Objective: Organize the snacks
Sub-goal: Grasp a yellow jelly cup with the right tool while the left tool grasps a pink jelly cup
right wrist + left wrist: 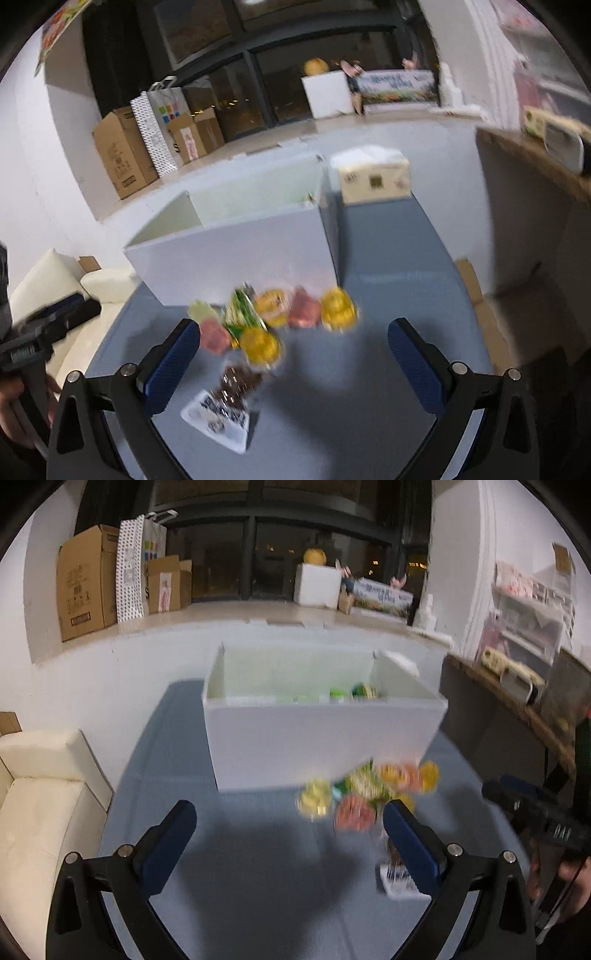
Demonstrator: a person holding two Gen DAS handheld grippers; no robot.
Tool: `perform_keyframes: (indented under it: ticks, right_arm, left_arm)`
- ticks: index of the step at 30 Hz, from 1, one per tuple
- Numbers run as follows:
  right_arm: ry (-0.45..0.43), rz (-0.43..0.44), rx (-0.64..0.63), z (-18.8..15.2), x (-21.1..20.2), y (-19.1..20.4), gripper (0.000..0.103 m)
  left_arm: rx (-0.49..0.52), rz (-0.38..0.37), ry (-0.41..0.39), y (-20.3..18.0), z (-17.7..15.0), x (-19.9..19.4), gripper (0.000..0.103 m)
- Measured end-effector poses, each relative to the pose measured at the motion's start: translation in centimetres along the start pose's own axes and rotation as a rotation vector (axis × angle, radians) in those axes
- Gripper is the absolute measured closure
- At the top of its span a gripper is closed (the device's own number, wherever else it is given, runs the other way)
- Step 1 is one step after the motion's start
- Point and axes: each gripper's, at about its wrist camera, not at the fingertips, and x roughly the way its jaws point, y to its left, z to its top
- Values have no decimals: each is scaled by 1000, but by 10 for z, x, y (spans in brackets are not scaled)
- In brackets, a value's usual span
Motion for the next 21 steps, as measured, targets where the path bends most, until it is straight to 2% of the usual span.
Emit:
perform_keyframes:
  ticks: [4, 7, 12, 16, 18, 20, 21]
  right_arm:
    - [11, -10, -13, -5, 7, 3, 0]
    - [35, -18, -33, -11, 19, 8, 0]
    - [54, 1, -143, -16, 42, 33, 0]
    - [96, 20, -173, -17, 66, 44, 1]
    - [131, 5, -173, -18, 80, 44, 12]
    - [165, -3, -170, -18, 91, 43, 29]
    - [190, -1, -157, -17, 97, 41, 31]
  left_arm:
    - [0, -14, 38, -6, -14, 11, 0]
    - [15, -4, 36, -10, -18, 13, 0]
    - [-5, -11, 45, -5, -19, 16, 0]
    - [-5, -11, 51, -3, -20, 19, 0]
    - [-1, -10, 55, -2, -22, 20, 0]
    - [1, -7, 60, -2, -23, 22, 0]
    - [-2, -8, 62, -1, -23, 23, 0]
